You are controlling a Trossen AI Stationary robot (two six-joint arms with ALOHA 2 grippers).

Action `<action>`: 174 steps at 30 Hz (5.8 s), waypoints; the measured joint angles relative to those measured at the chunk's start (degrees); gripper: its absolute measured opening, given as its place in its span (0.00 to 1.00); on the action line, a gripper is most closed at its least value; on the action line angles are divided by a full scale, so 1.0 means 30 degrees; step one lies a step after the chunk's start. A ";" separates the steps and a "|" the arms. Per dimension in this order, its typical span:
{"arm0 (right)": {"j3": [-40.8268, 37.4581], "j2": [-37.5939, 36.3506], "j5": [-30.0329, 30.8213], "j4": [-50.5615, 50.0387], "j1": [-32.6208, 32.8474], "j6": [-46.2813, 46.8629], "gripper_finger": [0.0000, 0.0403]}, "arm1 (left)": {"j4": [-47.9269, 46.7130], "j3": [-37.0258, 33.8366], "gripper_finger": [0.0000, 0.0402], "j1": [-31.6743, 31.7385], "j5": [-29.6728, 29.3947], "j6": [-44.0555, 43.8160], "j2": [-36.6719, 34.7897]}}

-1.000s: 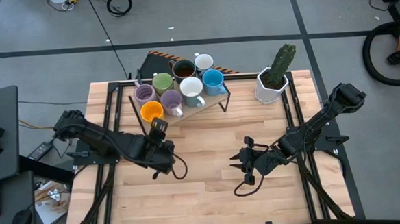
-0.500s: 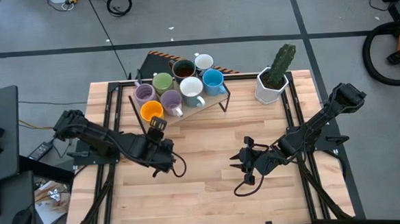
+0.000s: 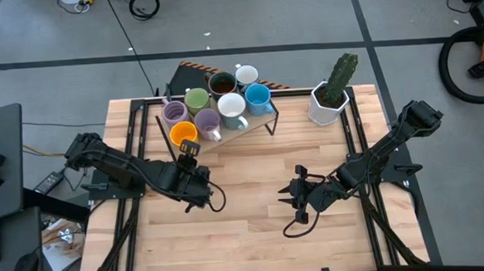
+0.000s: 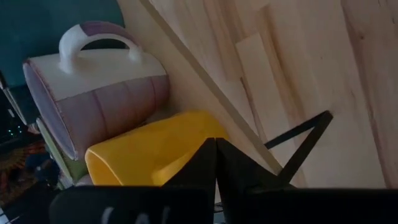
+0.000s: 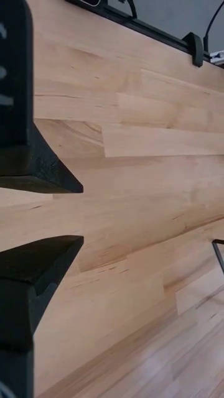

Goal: Place coffee mugs
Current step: Put the yellow mug on the shelf, then return to Home Position

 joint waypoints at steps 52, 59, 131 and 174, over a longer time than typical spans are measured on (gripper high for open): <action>-0.4629 -1.5117 -0.2805 -0.1174 -0.5651 -0.4842 0.29 | 3.1313 -2.2771 0.01 -0.3055 0.5403 -0.0331 -2.3507; -0.5894 -1.8557 -0.3504 -0.1783 -0.7246 -0.5365 0.29 | 3.1576 -2.4211 0.01 -0.2696 0.5522 0.0146 -2.5596; -1.3457 -2.6040 -0.6002 0.2280 -1.4602 -0.5064 0.30 | 3.1859 -2.7212 0.03 -0.2412 0.5357 -0.0466 -2.9135; -1.3457 -2.6040 -0.6024 0.2273 -1.4602 -0.5056 0.30 | 3.1862 -2.7219 0.03 -0.2455 0.5365 -0.0459 -2.9128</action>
